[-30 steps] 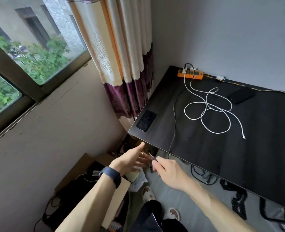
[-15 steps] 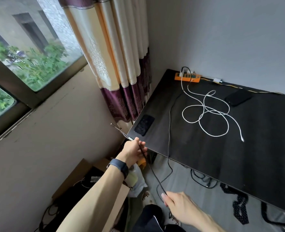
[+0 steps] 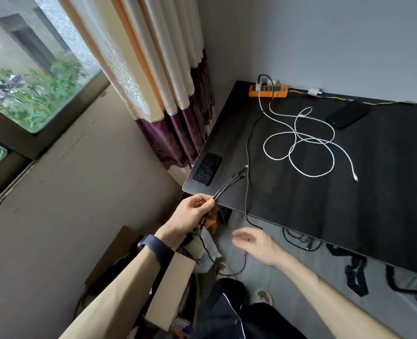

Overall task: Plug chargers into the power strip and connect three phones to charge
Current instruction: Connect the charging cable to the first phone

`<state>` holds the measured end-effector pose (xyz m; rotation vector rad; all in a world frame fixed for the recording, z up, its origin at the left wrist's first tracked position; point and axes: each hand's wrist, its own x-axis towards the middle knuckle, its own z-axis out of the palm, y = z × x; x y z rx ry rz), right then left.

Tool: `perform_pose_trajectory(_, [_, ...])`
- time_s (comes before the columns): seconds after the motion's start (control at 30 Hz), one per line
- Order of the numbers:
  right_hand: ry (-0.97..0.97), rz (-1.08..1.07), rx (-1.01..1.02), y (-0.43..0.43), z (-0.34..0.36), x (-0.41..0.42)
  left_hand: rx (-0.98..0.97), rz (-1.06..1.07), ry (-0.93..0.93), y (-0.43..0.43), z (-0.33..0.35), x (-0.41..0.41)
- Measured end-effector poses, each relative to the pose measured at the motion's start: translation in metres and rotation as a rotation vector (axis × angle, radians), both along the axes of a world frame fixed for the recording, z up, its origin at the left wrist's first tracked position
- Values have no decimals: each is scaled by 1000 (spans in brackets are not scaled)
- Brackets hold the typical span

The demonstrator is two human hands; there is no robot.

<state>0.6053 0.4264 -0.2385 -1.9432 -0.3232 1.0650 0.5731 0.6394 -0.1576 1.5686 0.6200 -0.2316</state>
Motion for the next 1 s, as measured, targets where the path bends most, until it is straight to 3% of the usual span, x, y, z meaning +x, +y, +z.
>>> perform_pose_trajectory(0.17, [264, -435, 304, 23, 22, 15, 159, -304, 17, -11, -18, -14])
perform_pose_trajectory(0.4, [132, -665, 333, 32, 30, 19, 218, -436, 99, -4, -36, -17])
perform_pose_trajectory(0.63, [67, -545, 364, 28, 40, 18, 264, -505, 174, 0, -28, -13])
perform_pose_trajectory(0.83, [-70, -397, 342, 23, 53, 19, 27, -128, -48, -8, 17, 10])
perform_pose_trajectory(1.0, [-111, -307, 317, 20, 55, 21, 79, -169, -108, -12, 40, 26])
